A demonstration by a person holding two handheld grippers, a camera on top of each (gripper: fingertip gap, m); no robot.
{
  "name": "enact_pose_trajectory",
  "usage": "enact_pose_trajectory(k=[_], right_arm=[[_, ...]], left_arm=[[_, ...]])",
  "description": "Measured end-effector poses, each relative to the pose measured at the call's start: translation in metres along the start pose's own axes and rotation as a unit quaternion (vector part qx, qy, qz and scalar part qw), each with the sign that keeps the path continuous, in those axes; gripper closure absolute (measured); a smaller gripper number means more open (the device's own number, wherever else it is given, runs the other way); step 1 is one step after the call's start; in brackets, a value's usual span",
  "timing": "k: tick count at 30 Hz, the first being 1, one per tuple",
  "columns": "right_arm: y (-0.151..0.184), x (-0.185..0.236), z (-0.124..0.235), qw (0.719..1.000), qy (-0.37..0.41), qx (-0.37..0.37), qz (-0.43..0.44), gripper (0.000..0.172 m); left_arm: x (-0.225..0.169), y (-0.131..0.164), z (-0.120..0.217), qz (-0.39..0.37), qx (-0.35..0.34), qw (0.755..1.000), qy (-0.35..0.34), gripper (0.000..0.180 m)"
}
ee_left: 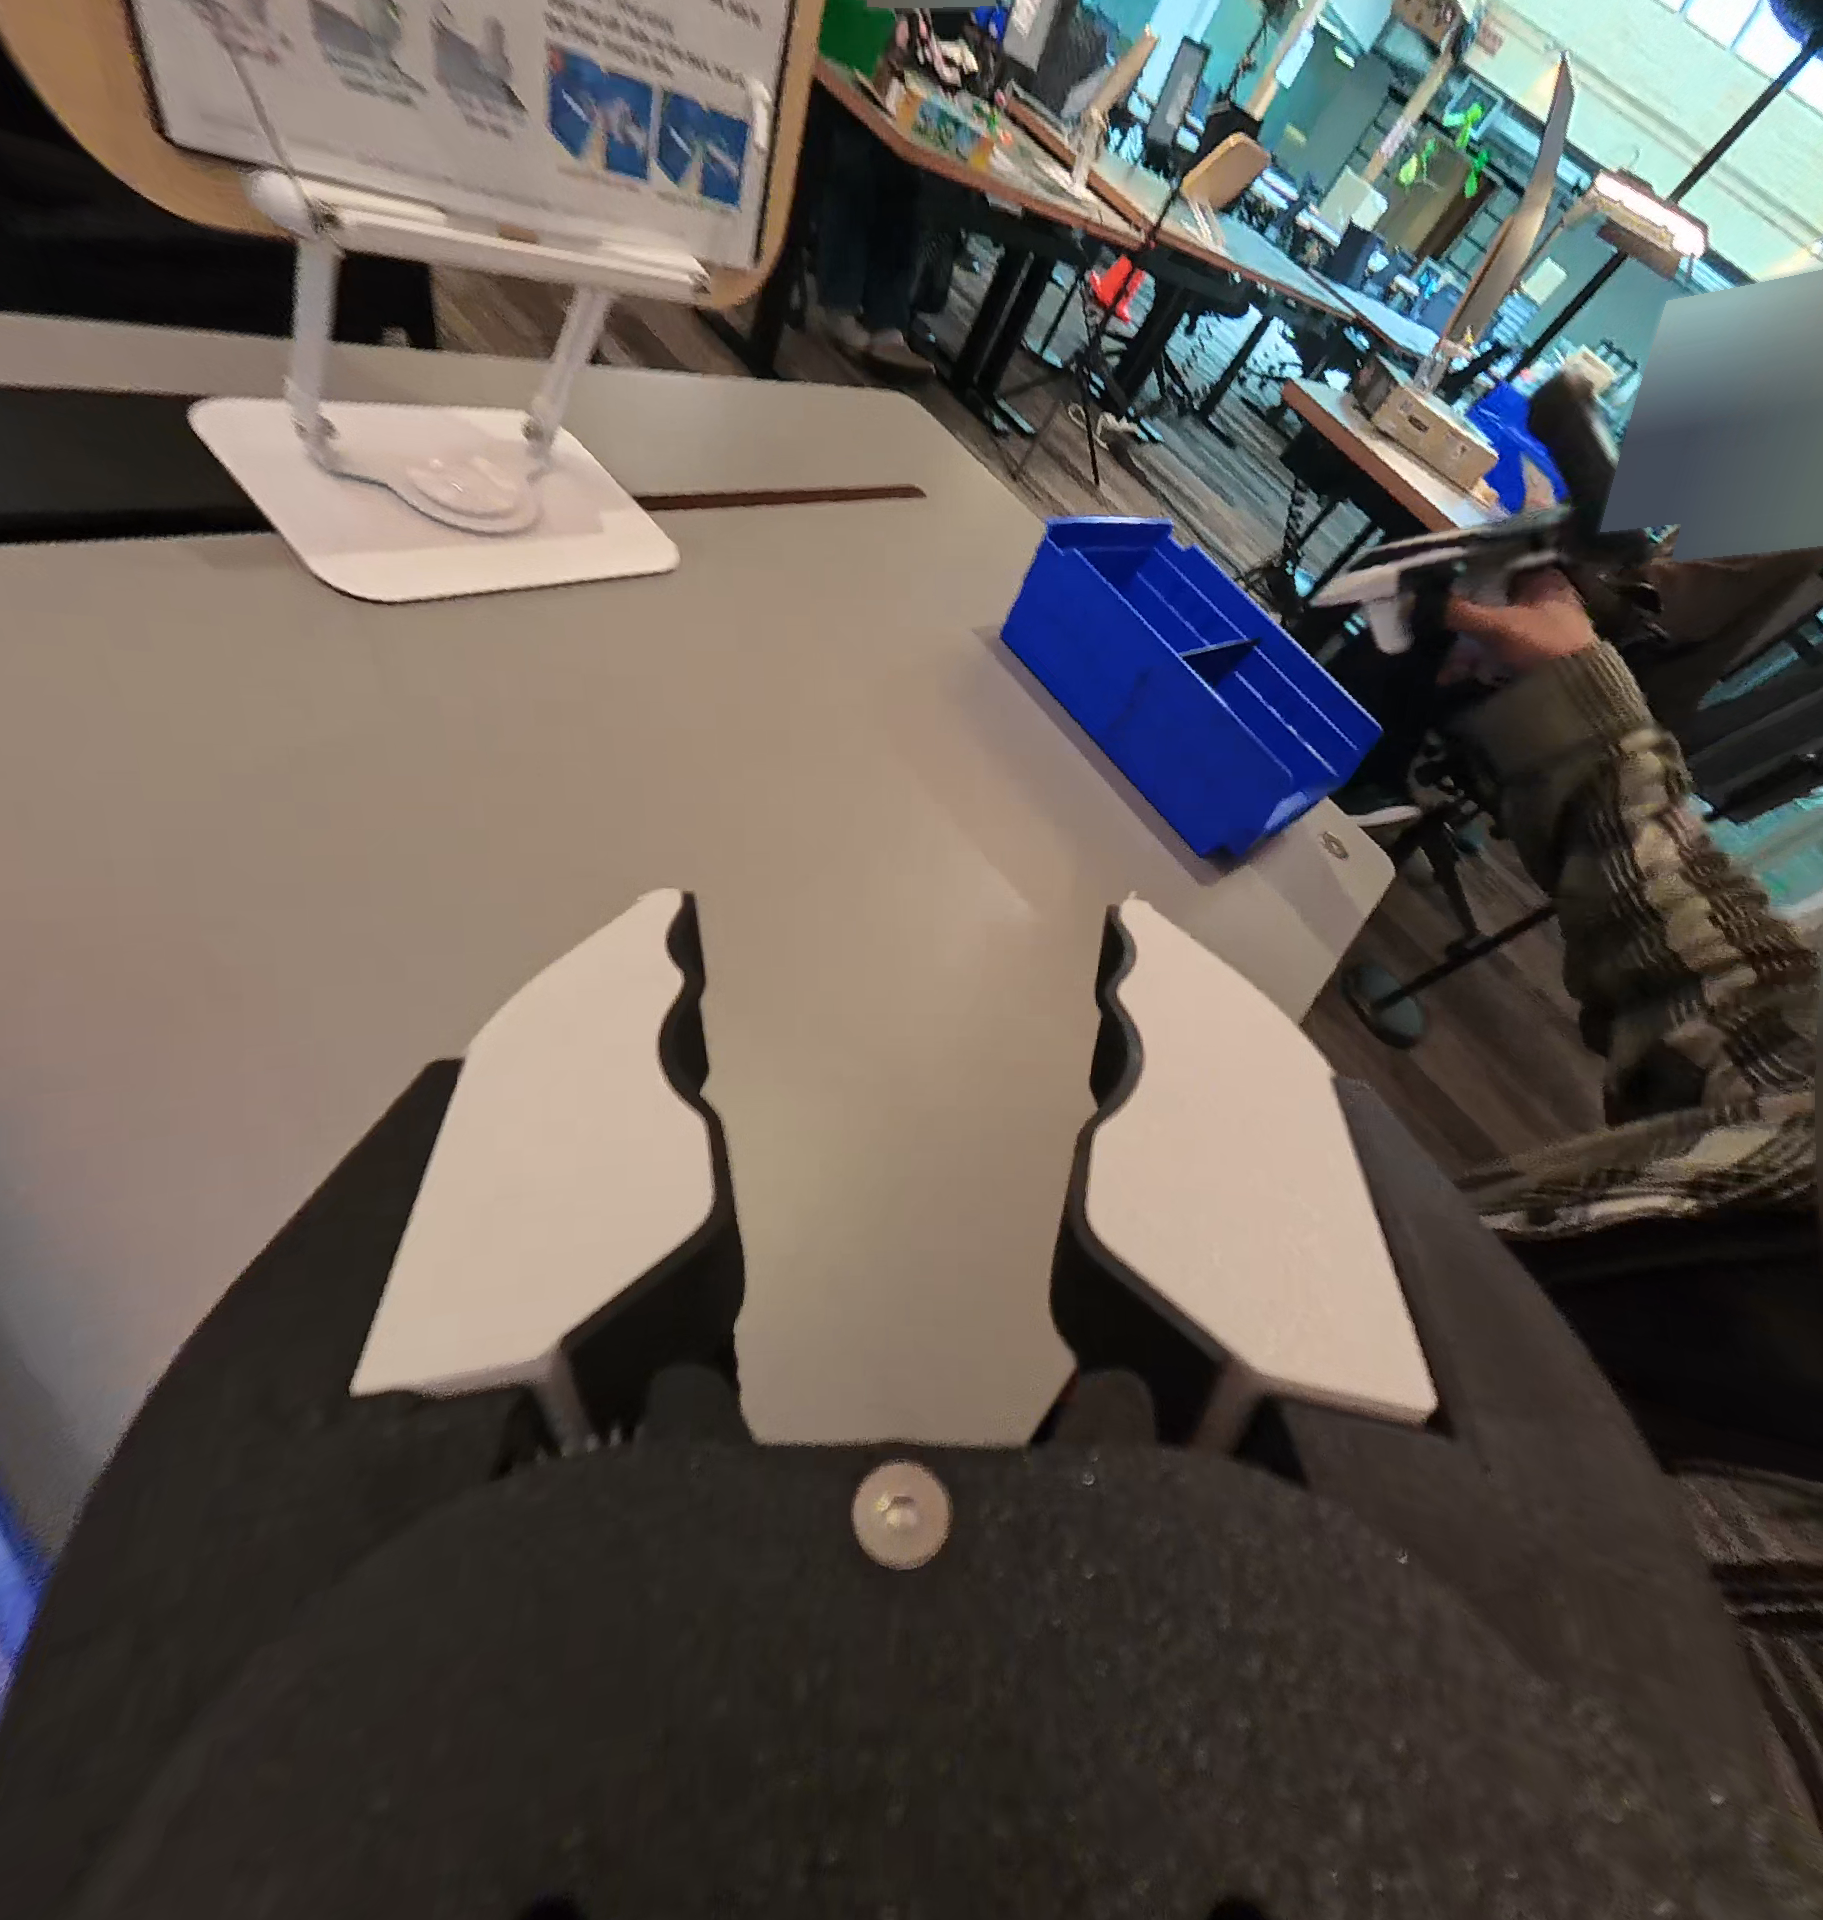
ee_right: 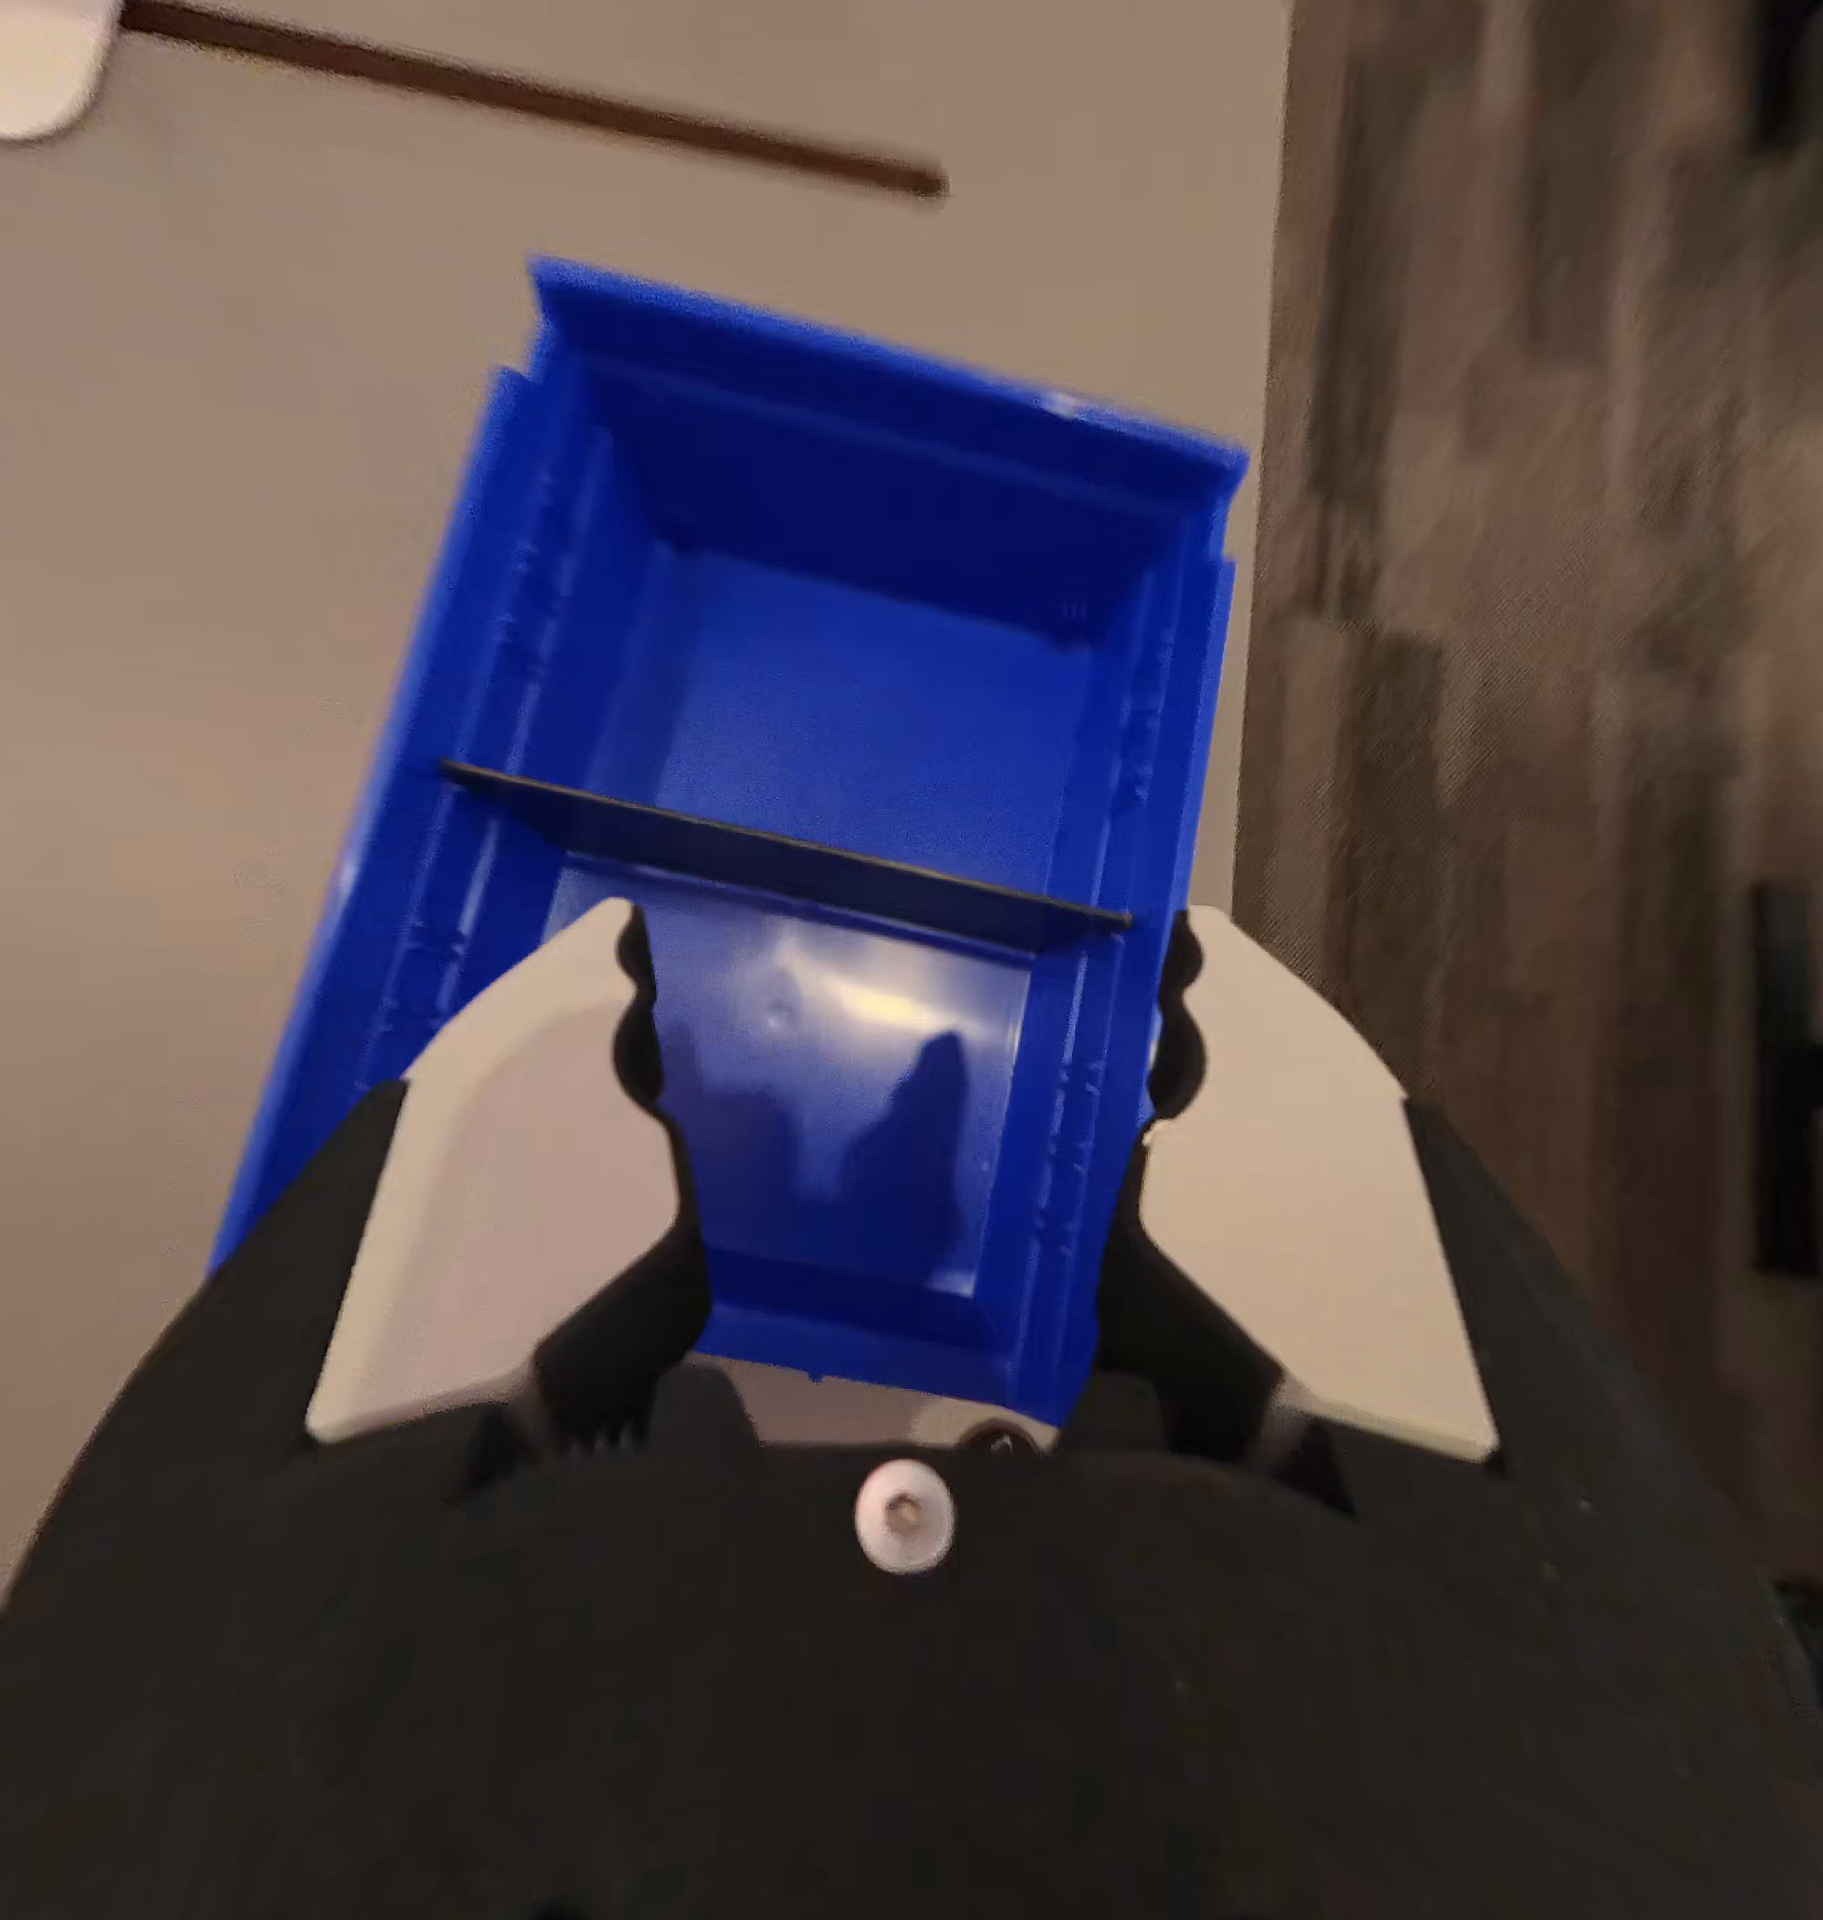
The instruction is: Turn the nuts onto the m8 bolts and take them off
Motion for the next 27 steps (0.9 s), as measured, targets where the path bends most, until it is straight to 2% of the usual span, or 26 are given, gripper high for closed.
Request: enact_pose_trajectory(k=[4,8,13,18,21,27], right_arm=[[-0.007,0.056,0.029,0.995,0.009,-0.095,0.032,0.073],[0.004,0.121,0.04,0.988,-0.047,-0.145,0.032,0.075],[0.018,0.189,0.036,0.98,-0.087,-0.172,0.046,0.077],[0.025,0.235,0.026,0.971,-0.134,-0.194,0.032,0.08],[0.03,0.256,0.016,0.97,-0.152,-0.182,0.05,0.082],[0.03,0.28,0.005,0.964,-0.189,-0.177,0.068,0.082]], left_arm=[[0.024,-0.005,0.019,-0.009,-0.026,0.999,-0.044,0.108],[0.048,-0.006,0.039,-0.001,-0.039,0.996,-0.08,0.108],[0.075,-0.007,0.069,-0.004,-0.049,0.989,-0.14,0.109],[0.104,-0.003,0.093,-0.009,-0.039,0.978,-0.205,0.108],[0.127,0.005,0.108,-0.004,-0.016,0.968,-0.249,0.109],[0.164,0.031,0.127,-0.004,0.039,0.958,-0.284,0.112]])
Point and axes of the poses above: each gripper's, where its closed fingertips meet, z back along the fingers, y out of its underside, x = y × z across the jaws, the point moved 2 cm from there along z, back along the fingers
